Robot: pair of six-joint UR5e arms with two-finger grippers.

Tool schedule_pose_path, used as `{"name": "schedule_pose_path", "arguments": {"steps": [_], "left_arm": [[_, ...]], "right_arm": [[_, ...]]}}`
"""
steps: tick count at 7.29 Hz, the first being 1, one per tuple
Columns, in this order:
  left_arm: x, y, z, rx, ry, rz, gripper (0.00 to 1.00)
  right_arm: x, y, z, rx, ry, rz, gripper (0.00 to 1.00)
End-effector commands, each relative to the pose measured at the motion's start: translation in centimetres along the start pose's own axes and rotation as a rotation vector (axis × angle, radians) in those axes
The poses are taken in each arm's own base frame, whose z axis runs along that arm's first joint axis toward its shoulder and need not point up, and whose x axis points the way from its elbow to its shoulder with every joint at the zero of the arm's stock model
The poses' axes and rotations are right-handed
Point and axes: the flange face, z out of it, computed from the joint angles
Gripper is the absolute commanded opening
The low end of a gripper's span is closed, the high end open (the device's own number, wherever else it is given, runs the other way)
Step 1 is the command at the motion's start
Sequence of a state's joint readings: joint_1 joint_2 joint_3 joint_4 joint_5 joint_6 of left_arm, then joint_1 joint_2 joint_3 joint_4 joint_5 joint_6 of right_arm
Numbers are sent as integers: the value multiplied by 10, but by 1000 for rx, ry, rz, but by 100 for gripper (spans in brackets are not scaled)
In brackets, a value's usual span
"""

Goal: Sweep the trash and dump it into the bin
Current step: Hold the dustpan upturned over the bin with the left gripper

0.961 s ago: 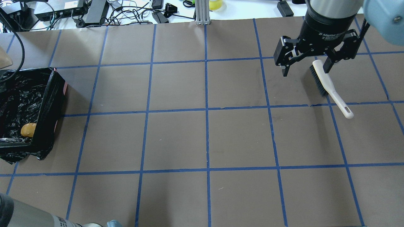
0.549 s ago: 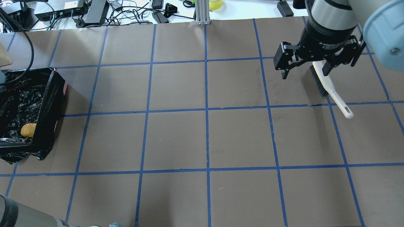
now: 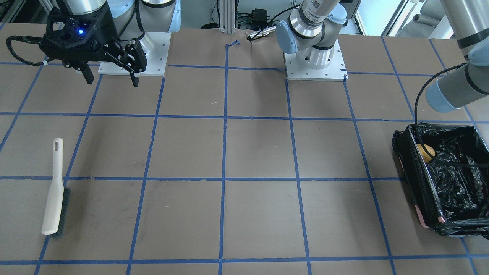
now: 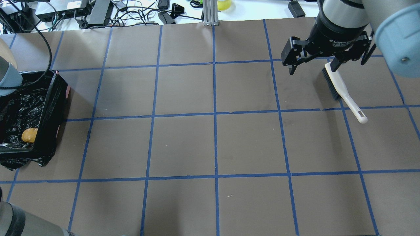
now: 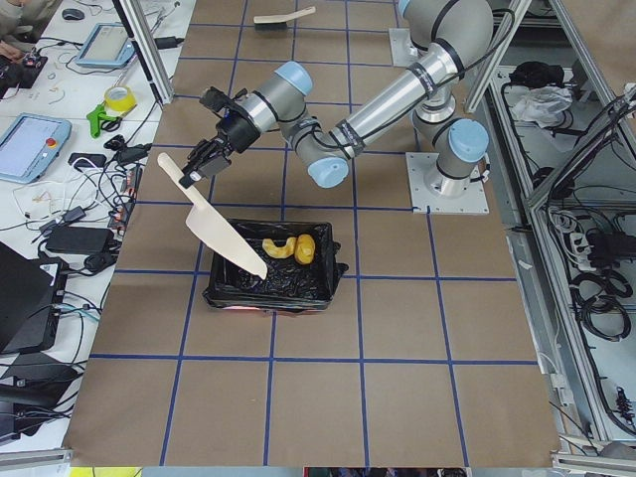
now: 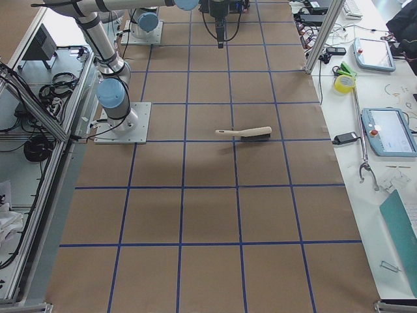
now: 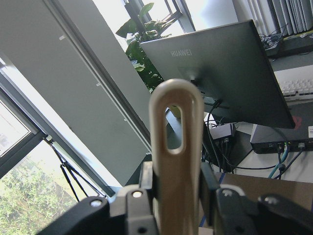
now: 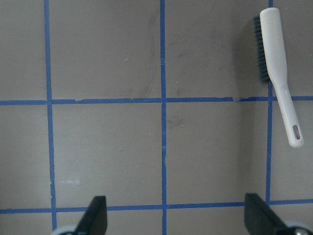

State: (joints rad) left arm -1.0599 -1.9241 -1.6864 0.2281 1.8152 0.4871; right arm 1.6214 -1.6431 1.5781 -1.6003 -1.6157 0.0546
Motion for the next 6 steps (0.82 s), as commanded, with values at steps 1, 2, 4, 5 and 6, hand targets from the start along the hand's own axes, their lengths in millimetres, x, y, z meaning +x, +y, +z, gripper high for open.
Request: {"name": "schedule_pose_path", "arguments": {"steps": [1, 2, 4, 5, 6], "left_arm": [[3, 4, -3, 22, -11, 107, 0], [4, 7, -6, 37, -20, 101, 0], [9, 18, -11, 44, -28, 107, 0], [12, 24, -8, 33, -30, 90, 0], [18, 36, -9, 36, -31, -8, 0]], "right_arm": [[0, 0, 0, 0, -3, -1, 100], [0, 1, 0, 0, -5, 1, 100], [0, 0, -1, 0, -4, 2, 100], [-1, 1, 2, -7, -6, 2, 100], [-1, 1, 2, -10, -4, 3, 100]]}}
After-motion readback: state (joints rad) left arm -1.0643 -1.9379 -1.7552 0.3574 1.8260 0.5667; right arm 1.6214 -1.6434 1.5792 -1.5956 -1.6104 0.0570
